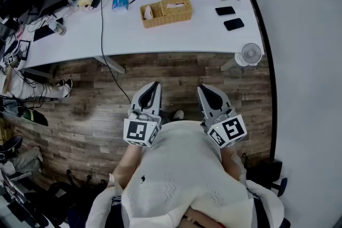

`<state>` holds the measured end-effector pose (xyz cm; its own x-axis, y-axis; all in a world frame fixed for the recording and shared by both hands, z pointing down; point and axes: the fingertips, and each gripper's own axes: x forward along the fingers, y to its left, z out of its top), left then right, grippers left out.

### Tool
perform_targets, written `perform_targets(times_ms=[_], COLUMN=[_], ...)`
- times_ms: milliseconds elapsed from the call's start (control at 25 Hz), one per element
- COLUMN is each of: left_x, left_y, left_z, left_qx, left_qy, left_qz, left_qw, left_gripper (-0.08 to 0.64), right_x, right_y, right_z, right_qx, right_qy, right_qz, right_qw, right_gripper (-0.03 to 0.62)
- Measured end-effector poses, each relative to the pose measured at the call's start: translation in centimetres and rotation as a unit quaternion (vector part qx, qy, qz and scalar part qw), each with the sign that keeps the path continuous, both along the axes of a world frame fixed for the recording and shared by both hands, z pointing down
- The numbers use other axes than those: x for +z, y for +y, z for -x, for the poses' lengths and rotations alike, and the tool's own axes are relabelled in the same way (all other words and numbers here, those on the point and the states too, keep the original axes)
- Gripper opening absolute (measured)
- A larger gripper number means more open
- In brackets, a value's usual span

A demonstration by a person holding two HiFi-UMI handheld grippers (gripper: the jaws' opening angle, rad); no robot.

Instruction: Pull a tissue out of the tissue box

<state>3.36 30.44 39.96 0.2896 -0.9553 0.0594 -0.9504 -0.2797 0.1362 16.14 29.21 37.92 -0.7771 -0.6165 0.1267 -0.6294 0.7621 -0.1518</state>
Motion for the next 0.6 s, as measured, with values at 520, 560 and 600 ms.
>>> perform_targets(times_ms=[520, 560, 600], left_x=[0.3, 0.4, 0.5], left_y=[1.1, 1.1, 1.2], left_z=[1.2, 1.2, 1.2], left_qx=[-0.022, -0.023, -0.022], left_qy=[0.003, 0.004, 0.004], left_qz=[0.006, 0.007, 0.008], left_qw=[0.9997, 0.9997, 0.9997], left_gripper=[0.015, 0.015, 0.015], right_x=[0.5, 0.6, 0.6], right_y=[0.5, 0.6, 0.6], right_z=[1.7, 1.7, 1.8], right_qx=[-0.027, -0.028, -0.028], right_qy=[0.006, 0.007, 0.007], right_qz=[0.001, 0.002, 0.004], right_qw=[1.0, 1.0, 1.0], right_gripper=[0.0, 0.0, 0.0])
